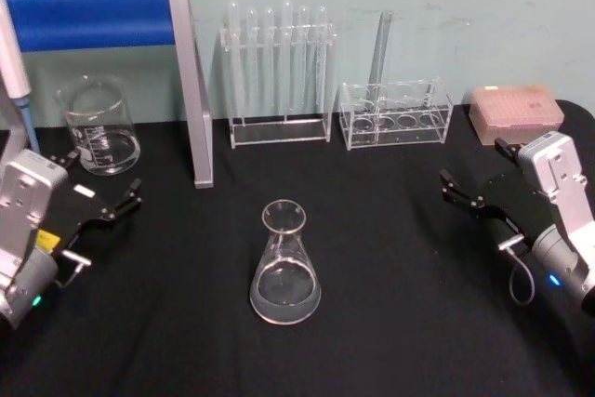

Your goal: Grasp the erlenmeyer flask with one hand, shake it three times, then place it back.

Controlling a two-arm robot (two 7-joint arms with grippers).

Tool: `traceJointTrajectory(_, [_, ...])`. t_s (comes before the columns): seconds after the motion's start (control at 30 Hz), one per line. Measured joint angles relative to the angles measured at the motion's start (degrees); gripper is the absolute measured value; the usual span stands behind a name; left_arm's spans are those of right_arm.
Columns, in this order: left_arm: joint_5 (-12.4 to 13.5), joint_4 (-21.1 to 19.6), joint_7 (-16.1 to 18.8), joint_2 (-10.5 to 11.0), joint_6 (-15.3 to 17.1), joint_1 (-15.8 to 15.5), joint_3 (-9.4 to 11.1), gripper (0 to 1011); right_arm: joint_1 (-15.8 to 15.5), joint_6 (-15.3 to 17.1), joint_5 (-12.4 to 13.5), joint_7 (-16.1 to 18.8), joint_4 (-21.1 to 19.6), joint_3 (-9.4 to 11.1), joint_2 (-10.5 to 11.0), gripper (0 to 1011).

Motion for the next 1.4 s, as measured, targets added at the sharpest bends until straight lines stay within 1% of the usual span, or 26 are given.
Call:
traceJointTrajectory(0.97, [0.0,0.0,0.0,0.0,0.0,0.0,0.0,1001,0.0,0.0,0.0,0.0,0.0,0.0,0.0,1000])
traceJointTrajectory(1.1, [0.0,0.0,0.0,0.0,0.0,0.0,0.0,1001,-0.3,-0.2,0.2,1.1,-0.4,0.5,0.0,1000])
traceJointTrajectory(1.13, [0.0,0.0,0.0,0.0,0.0,0.0,0.0,1001,-0.5,-0.2,0.6,1.9,-0.8,0.7,0.0,1000])
traceJointTrajectory(1.27, [0.0,0.0,0.0,0.0,0.0,0.0,0.0,1001,-1.3,-0.4,2.3,4.6,-2.1,1.5,0.3,1000])
traceJointTrajectory(1.33, [0.0,0.0,0.0,0.0,0.0,0.0,0.0,1001,-1.9,-0.5,3.6,6.5,-3.1,1.9,0.4,1000])
traceJointTrajectory(1.37, [0.0,0.0,0.0,0.0,0.0,0.0,0.0,1001,-2.4,-0.6,4.7,7.9,-3.9,2.2,0.6,1000])
traceJointTrajectory(1.4, [0.0,0.0,0.0,0.0,0.0,0.0,0.0,1001,-2.4,-0.6,4.7,7.9,-3.9,2.2,0.6,1000])
